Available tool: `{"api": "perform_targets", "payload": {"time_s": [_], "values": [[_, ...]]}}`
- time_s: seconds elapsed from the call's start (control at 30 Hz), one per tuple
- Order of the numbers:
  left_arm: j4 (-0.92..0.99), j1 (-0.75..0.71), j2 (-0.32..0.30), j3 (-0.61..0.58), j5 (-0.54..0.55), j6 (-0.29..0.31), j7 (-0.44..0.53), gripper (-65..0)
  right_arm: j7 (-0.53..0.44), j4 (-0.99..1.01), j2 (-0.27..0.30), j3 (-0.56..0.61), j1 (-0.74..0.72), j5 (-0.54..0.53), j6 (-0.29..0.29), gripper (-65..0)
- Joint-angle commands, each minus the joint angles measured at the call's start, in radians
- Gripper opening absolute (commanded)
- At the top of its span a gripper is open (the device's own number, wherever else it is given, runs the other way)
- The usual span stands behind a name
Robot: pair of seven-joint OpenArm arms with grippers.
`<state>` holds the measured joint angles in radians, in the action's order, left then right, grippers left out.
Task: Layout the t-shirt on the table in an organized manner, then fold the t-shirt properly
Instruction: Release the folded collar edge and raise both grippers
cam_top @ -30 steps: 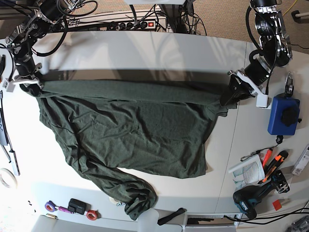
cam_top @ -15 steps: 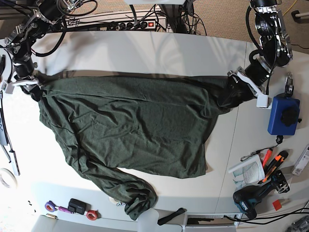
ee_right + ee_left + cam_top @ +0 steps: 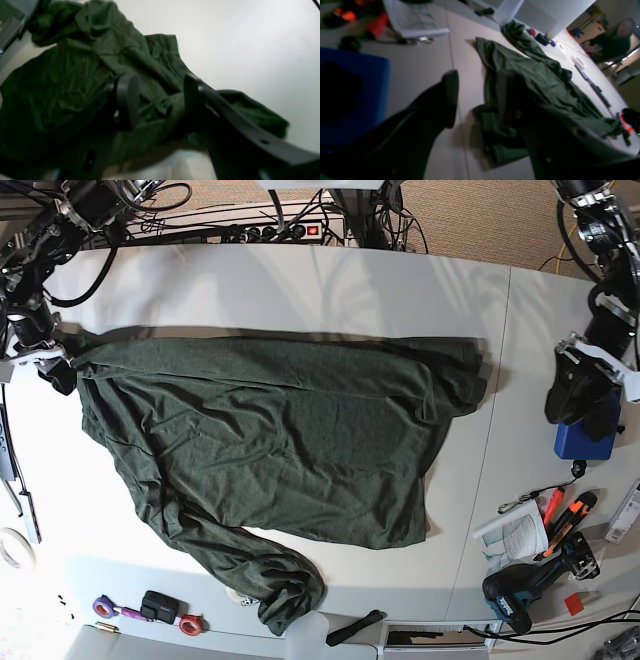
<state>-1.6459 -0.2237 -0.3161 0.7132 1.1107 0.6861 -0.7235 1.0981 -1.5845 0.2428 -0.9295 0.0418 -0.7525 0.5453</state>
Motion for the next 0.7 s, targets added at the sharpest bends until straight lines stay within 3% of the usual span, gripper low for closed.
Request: {"api": "perform_targets", "payload": {"time_s": [0.0, 0.23, 0.33, 0.4, 0.5, 0.53, 0.63, 0.67], "values": [[-0.018, 0.007, -0.026, 0.005, 0.032, 0.012, 0.009, -38.6, -0.010, -0.039, 0.020, -0.012, -0.008, -0.019, 0.011, -36.1], [-0.018, 0.007, -0.033, -0.003, 0.065, 0.012, -0.061, -39.6, -0.051, -0.106, 0.020, -0.014, -0.008, -0.008, 0.011, -36.2], [-0.018, 0.007, -0.033, -0.074, 0.060, 0.012, -0.100, -45.3, -0.070, -0.098, 0.017, 0.054, -0.008, 0.106, 0.011, -36.6], [-0.018, 0.008, -0.033, -0.155, 0.031, 0.012, -0.080, -52.6, -0.106, -0.085, 0.017, 0.113, -0.008, 0.176, 0.010, -43.0], [-0.018, 0.013, -0.033, -0.270, -0.084, 0.012, -0.015, -64.0, -0.134, -0.076, 0.018, 0.186, -0.008, 0.220, 0.003, -61.4], [-0.018, 0.014, -0.033, -0.297, -0.122, 0.012, 0.000, -65.0, -0.138, -0.076, 0.018, 0.204, -0.009, 0.231, -0.003, -65.0], [-0.018, 0.014, -0.033, -0.348, -0.207, 0.012, 0.042, -65.0, -0.169, -0.076, 0.018, 0.228, -0.008, 0.290, -0.009, -65.0], [-0.018, 0.014, -0.033, -0.357, -0.223, -0.019, 0.053, -65.0, -0.189, -0.076, 0.017, 0.228, -0.008, 0.322, -0.011, -65.0]]}}
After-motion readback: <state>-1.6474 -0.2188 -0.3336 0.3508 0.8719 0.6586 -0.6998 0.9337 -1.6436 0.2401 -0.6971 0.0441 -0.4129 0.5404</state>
